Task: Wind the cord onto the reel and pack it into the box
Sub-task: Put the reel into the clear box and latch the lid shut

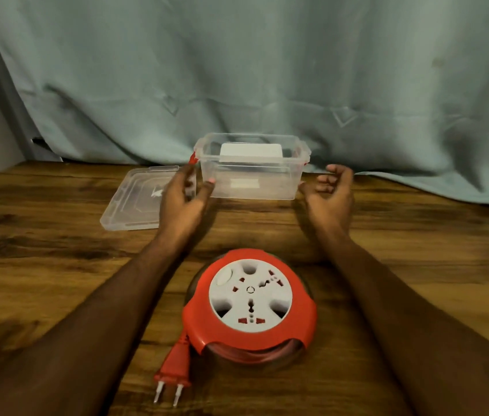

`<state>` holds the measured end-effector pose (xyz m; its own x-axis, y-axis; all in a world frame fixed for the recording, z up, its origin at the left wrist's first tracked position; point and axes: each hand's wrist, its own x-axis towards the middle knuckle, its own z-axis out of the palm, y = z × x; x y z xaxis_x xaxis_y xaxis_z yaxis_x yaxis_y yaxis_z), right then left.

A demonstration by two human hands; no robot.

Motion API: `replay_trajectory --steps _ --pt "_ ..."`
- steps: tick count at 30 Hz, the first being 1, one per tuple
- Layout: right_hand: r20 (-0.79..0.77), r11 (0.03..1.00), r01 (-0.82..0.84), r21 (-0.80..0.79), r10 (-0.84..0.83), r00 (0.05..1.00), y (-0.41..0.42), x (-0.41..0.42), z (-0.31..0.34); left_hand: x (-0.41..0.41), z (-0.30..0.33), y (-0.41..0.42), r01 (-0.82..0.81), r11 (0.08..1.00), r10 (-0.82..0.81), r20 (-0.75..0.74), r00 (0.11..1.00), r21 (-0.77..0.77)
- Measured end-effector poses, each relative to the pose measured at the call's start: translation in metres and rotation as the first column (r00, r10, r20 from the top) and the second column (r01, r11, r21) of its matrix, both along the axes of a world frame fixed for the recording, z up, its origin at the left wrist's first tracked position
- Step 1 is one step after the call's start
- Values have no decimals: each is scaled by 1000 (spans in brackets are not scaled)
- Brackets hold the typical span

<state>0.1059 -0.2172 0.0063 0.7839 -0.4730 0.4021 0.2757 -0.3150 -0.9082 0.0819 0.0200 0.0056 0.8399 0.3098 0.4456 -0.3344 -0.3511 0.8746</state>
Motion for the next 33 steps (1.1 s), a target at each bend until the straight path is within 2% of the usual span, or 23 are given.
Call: replay_trajectory --steps 2,5,7,10,13,15,17,19,22,24,28,29,30,32,33 --pt "-43 992 -129 -12 129 991 7 12 -3 22 -1 3 -75 987 77 -6 997 142" --pt "-76 932 -362 -18 360 930 10 25 -8 46 -10 -5 -65 930 63 18 998 363" --pt "-73 911 -409 39 411 909 7 29 -11 54 -13 -11 -29 928 18 32 999 372" --pt "-40 922 -382 55 385 922 6 25 -10 53 -11 -6 -32 964 8 92 996 265" --pt "3 961 -273 35 273 962 8 14 -4 36 -3 -5 -173 970 138 198 970 170" --pt "15 984 -175 36 175 984 8 1 0 24 1 -5 -230 968 208 192 959 102" --pt "8 995 -102 1 102 995 8 -15 1 14 6 -1 -188 982 189 151 970 -22" --pt "-3 996 -80 -33 80 997 7 -35 2 3 11 4 -66 969 91 98 991 -237" --pt "-5 996 -80 -30 80 997 4 -60 -1 -8 13 7 103 867 -99 35 995 -488" --pt "-13 997 -81 1 81 997 6 -80 -2 -21 13 11 121 843 -133 15 991 -524" --pt "-69 996 -91 23 93 993 11 -114 2 -48 17 14 94 829 -91 34 995 -551" --pt "-125 997 -60 -50 54 991 10 -122 4 -54 19 14 94 835 -87 39 995 -542" --pt "-208 981 -40 -187 0 978 10 -130 7 -56 18 15 93 843 -80 49 996 -530" --pt "-388 867 -101 -489 -112 915 11 -150 13 -58 13 17 94 865 -70 66 995 -492" --pt "-438 801 -154 -579 -146 887 13 -159 16 -59 11 17 90 870 -68 63 996 -485"
